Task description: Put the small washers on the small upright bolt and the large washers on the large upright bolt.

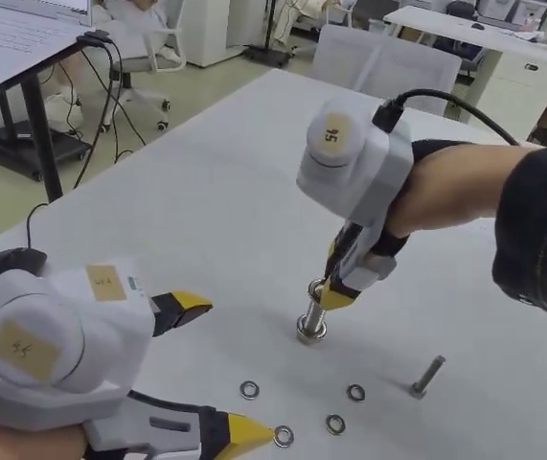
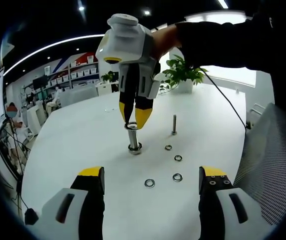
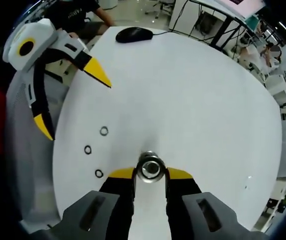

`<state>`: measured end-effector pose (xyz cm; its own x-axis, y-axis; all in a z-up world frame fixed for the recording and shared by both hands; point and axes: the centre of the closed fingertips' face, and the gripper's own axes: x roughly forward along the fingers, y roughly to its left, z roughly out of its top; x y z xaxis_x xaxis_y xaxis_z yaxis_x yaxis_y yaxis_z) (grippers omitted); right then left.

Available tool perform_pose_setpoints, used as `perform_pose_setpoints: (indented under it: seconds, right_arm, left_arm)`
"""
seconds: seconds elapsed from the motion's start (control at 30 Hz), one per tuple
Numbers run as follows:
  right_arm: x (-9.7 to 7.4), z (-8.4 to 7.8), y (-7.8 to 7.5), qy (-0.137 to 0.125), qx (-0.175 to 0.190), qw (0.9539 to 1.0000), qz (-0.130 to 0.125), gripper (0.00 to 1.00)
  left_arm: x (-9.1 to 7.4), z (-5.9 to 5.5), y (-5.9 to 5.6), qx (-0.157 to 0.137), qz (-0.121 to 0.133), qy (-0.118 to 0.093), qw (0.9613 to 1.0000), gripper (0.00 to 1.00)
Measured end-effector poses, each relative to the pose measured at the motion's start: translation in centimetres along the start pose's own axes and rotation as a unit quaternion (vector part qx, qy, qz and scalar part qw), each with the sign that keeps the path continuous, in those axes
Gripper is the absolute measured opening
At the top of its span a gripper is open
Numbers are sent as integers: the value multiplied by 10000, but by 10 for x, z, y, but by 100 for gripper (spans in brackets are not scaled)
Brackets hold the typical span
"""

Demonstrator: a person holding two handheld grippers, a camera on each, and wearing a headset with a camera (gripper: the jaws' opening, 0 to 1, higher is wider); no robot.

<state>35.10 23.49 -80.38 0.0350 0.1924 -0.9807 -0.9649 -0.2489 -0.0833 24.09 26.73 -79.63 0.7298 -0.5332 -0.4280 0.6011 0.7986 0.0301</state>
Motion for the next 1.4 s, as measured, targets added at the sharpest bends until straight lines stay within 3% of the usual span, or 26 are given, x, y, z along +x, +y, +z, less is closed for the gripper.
perform_pose_setpoints:
  seconds: [0.87,1.4]
  right_arm:
    - [15,-6,2,106,43,9998,138,24]
    - [37,-10,0,133,73,9998,159,24]
  left_arm:
    - [5,-4,1,-41,-29,47,10000,76]
    - [6,-6,2,-64,-30,88,9999,76]
